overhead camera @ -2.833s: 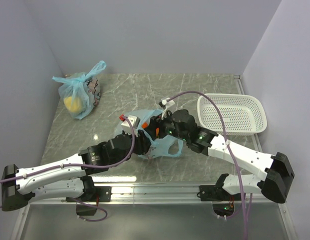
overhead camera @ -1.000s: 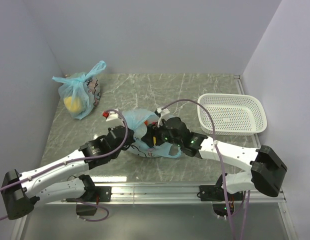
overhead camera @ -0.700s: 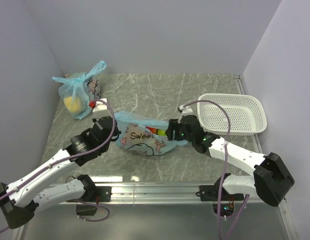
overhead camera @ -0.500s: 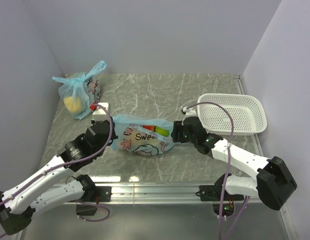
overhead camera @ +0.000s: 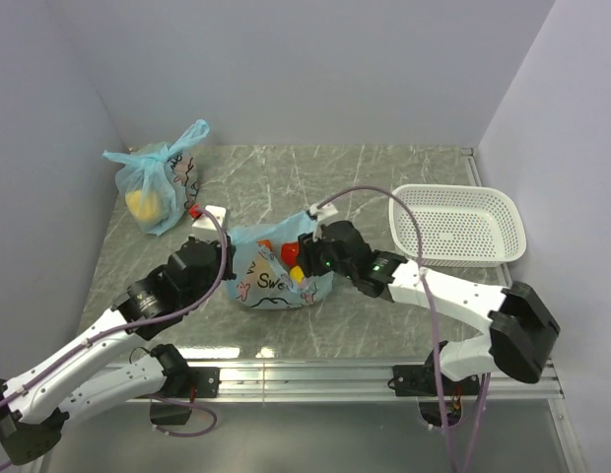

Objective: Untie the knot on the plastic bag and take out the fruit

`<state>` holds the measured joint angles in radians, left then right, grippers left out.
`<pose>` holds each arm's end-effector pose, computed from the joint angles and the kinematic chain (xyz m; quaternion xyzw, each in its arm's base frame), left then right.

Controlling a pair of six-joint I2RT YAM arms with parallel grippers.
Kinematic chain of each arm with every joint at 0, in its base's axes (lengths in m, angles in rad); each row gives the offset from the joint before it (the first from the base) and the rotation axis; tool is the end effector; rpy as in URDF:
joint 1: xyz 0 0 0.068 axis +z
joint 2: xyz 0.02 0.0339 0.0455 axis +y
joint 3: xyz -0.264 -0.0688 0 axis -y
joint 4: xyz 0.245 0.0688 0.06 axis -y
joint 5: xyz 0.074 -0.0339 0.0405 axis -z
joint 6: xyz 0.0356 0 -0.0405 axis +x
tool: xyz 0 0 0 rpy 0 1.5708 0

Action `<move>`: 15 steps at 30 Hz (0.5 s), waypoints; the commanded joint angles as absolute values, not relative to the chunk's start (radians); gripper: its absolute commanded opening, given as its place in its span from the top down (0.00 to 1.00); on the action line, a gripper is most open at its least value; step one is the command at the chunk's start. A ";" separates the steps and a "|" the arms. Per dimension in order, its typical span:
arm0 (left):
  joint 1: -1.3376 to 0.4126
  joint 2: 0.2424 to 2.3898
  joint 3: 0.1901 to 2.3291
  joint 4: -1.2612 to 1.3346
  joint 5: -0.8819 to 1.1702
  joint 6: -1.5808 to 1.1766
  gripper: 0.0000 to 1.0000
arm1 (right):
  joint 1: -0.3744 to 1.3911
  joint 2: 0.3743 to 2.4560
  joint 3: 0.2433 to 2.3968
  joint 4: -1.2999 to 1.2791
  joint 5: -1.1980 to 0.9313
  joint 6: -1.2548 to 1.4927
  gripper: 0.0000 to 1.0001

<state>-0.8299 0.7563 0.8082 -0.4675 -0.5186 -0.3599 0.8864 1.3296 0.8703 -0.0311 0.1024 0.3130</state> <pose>0.1247 -0.1102 0.3249 0.0524 0.8201 -0.1179 0.5575 0.1923 0.2299 0.2635 -0.2170 0.8290 0.2537 0.4488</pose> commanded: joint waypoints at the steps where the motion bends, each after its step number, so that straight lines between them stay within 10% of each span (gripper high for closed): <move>1: -0.825 0.709 0.790 -0.423 -0.508 -0.354 0.99 | 0.931 1.408 0.914 -0.014 0.036 0.264 0.48; 9: -0.822 0.612 0.759 -0.463 -0.834 -0.416 0.99 | 0.896 1.299 0.655 -0.132 0.224 0.383 0.54; 15: -0.787 0.607 0.730 -0.408 -0.689 -0.400 1.00 | 0.749 1.126 0.595 -0.111 0.138 0.422 0.44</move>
<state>-0.8066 0.6037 0.7452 -0.4656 -0.7136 -0.4057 0.7536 1.2007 0.5713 -0.1299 0.1394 0.4122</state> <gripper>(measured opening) 0.013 0.543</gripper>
